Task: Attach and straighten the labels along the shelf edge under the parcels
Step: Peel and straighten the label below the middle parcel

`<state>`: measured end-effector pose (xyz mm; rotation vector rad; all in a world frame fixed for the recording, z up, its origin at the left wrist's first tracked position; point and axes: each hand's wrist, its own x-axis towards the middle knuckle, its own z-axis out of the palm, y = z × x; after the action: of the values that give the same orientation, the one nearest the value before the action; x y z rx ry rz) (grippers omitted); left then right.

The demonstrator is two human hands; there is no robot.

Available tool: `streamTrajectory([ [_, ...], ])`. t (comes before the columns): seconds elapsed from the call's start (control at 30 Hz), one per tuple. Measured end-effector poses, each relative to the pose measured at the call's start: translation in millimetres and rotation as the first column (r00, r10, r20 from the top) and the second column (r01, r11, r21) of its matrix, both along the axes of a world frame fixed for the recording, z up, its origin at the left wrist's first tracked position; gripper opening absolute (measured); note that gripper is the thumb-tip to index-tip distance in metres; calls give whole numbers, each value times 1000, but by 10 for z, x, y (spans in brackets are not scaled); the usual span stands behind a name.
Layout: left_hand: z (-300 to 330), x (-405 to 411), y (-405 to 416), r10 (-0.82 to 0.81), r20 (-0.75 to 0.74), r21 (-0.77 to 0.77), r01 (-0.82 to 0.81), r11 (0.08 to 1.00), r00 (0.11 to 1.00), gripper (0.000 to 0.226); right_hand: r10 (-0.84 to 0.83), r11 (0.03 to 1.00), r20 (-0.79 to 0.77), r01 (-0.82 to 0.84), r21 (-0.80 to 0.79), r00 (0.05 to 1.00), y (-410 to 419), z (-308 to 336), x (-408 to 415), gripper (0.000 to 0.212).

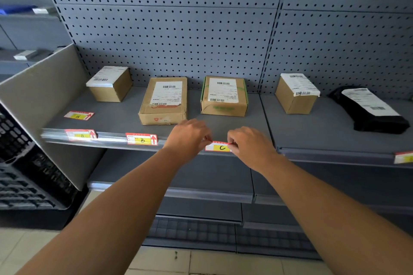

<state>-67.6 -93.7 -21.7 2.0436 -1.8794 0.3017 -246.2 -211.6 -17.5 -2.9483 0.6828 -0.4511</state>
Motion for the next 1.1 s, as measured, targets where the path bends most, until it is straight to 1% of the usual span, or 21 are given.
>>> streamTrajectory([
  [0.07, -11, -1, -9, 2, 2, -1, -2, 1000, 1000, 2, 28, 997, 7, -27, -68, 1000, 6, -16, -12, 15],
  [0.13, -17, -7, -17, 5, 7, -7, -5, 1000, 1000, 3, 29, 995, 38, -26, -98, 999, -4, -26, -21, 15],
  [0.33, -33, -43, -44, 8, 15, -23, -8, 1000, 1000, 3, 20, 998, 25, -19, -62, 999, -10, 10, -52, 11],
  [0.43, -38, -37, -47, 6, 2, -26, -6, 1000, 1000, 2, 2, 1000, -14, -2, -9, 1000, 4, 19, -59, 11],
  [0.6, -28, -6, -65, -17, 14, -30, 17, 999, 1000, 3, -20, 1000, -42, 21, 20, 999, -7, 60, -48, 10],
  [0.77, -45, 5, -59, -9, 22, -6, 10, 1000, 1000, 4, -25, 1000, -94, 26, 13, 995, -9, 107, -40, 10],
  [0.87, -2, -33, -56, -19, 10, 14, 19, 1000, 1000, 7, -52, 999, -94, 53, 6, 994, -49, 104, -48, 12],
  [1.03, 20, -21, -51, -40, 44, 26, 39, 999, 998, 8, -65, 998, -104, 67, 10, 992, -42, 104, -56, 18],
  [1.1, 33, -15, -42, -36, 47, -7, 37, 999, 998, 17, -72, 997, -89, 74, 17, 993, -20, 109, -67, 18],
])
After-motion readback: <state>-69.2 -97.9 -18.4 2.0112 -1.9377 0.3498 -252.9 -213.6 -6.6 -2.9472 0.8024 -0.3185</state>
